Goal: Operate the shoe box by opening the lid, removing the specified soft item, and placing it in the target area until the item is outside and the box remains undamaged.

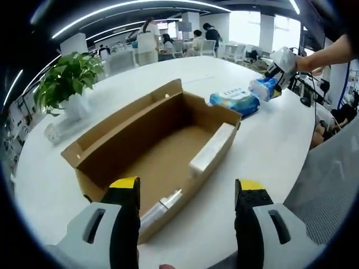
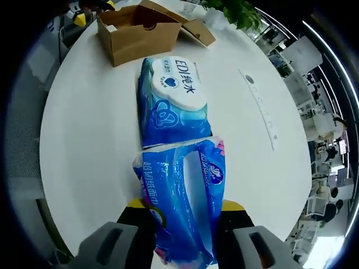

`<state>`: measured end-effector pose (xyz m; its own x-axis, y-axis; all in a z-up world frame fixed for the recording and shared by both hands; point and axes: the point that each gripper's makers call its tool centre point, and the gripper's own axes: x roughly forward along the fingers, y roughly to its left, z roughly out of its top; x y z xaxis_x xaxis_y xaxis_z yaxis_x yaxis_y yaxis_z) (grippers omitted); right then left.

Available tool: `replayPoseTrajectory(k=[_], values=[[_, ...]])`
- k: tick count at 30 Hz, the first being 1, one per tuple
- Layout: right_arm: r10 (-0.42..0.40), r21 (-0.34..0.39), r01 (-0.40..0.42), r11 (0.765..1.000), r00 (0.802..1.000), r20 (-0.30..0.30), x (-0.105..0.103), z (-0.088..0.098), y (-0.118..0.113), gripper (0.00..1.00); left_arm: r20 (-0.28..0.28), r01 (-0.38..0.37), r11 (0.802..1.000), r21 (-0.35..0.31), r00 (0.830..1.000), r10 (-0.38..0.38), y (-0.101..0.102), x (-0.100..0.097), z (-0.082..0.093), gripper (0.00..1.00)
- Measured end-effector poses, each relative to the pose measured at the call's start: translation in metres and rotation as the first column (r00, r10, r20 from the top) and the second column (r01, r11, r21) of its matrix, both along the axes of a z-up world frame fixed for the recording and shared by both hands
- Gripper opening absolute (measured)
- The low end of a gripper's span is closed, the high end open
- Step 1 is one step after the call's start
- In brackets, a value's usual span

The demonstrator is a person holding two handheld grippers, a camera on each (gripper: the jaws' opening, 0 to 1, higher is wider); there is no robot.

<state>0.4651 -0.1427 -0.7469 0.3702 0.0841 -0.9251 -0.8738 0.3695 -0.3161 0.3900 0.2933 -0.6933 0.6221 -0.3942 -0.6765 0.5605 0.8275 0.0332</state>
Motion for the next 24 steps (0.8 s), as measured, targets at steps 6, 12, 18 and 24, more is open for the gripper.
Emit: replayPoseTrajectory(k=[6,12,18,24], values=[[0.01,-0.007,-0.011,1.0,1.0,-0.016,0.004,-0.011,-0.002,0.37,-0.005,-0.023,1.0,0.016,1.0,0.023,0.009,0.001,-0.002,0.67],[-0.004,0.002,0.004,1.0,1.0,-0.022,0.01,-0.016,-0.003,0.38,-0.006,-0.044,0.999,0.026,0.999,0.044,0.016,0.002,-0.003,0.67],[0.003,0.003,-0.003,1.0,1.0,-0.03,0.012,-0.021,0.0,0.39,0.0,-0.051,0.998,0.041,0.999,0.051,0.02,0.004,-0.004,0.68],[0.016,0.002,-0.016,1.0,0.999,-0.039,0.013,-0.026,0.004,0.41,0.001,-0.056,0.997,0.054,0.998,0.056,0.022,0.004,-0.004,0.67]])
